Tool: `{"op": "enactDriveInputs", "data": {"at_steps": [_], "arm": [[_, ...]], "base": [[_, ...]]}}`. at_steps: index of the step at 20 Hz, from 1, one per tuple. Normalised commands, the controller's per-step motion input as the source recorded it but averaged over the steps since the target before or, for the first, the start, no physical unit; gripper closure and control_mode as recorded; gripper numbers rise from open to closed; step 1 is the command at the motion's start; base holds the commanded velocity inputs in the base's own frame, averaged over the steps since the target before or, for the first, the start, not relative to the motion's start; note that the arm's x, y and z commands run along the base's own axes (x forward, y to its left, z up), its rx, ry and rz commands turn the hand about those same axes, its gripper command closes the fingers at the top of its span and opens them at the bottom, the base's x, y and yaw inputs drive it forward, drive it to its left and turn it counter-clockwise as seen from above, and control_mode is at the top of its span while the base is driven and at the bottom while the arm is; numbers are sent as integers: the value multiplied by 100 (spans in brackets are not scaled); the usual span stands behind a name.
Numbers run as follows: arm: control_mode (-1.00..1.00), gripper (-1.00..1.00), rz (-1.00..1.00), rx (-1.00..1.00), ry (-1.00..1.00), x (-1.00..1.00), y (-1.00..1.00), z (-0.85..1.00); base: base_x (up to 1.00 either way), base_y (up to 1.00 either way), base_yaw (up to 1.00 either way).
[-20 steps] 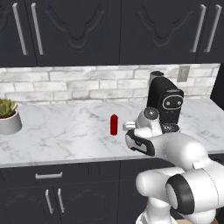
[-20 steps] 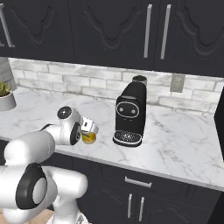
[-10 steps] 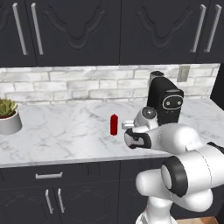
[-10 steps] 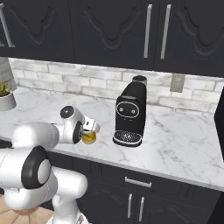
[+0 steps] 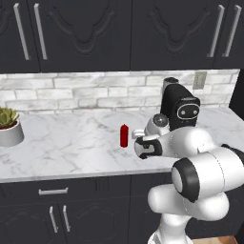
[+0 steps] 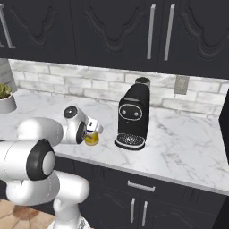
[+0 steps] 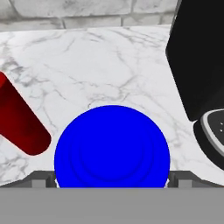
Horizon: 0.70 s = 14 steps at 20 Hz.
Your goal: Place the mayonnaise and ketchup from the counter to the top shelf of the fridge. If the existing items in the fridge are on the top shelf, move them to other shelves.
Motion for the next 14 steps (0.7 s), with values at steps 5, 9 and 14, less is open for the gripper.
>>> {"op": "enactDriveInputs", "data": {"at_steps": [5,9,14], "arm": [[-100,100,0,0,0,6,0,-16],[-100,100,0,0,0,2,0,-5],[-100,100,0,0,0,0,0,0]], "base": [[0,0,0],[0,0,0],[0,0,0]]}}
